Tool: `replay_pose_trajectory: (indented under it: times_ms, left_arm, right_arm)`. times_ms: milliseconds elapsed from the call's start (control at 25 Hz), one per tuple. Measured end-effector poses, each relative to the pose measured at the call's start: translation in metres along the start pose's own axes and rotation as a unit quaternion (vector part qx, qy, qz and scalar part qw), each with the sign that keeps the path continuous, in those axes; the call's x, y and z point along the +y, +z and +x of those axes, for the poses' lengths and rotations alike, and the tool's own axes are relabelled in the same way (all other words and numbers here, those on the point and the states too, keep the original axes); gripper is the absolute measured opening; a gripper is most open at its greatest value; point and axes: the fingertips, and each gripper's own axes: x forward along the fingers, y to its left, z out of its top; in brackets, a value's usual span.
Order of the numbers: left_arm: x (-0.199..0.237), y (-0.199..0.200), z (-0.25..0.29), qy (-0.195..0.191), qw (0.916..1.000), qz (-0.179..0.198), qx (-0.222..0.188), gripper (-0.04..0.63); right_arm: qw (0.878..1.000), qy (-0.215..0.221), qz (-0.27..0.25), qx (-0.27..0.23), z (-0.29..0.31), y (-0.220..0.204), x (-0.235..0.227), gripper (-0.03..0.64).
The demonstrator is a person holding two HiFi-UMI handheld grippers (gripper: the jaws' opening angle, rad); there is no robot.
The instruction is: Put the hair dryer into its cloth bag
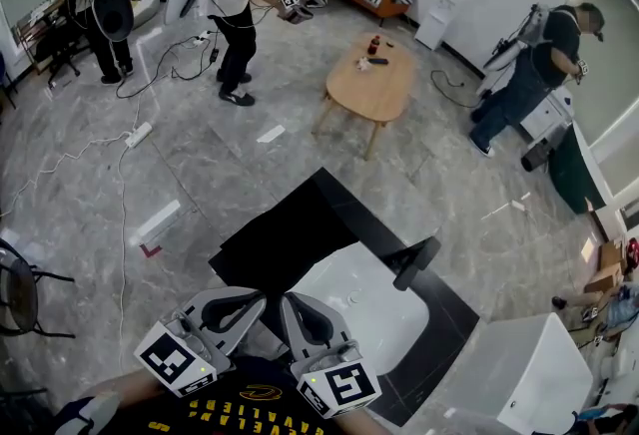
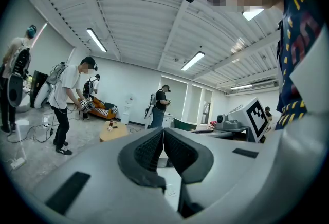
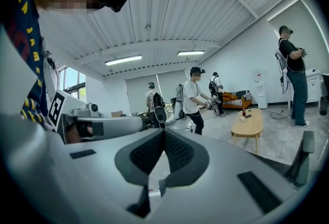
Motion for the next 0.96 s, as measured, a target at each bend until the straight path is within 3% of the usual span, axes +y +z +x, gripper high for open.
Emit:
replay_pose_trajectory:
  times_ms: [960]
  left_arm:
    - [-0.0039, -0.0063, 0.0001, 0.010, 0.9999, -0.006, 0.001, 0.003]
  right_arm:
    - [1.000, 0.000, 0.003, -0.001, -0.0070, -0.0042, -0.0011, 0.008]
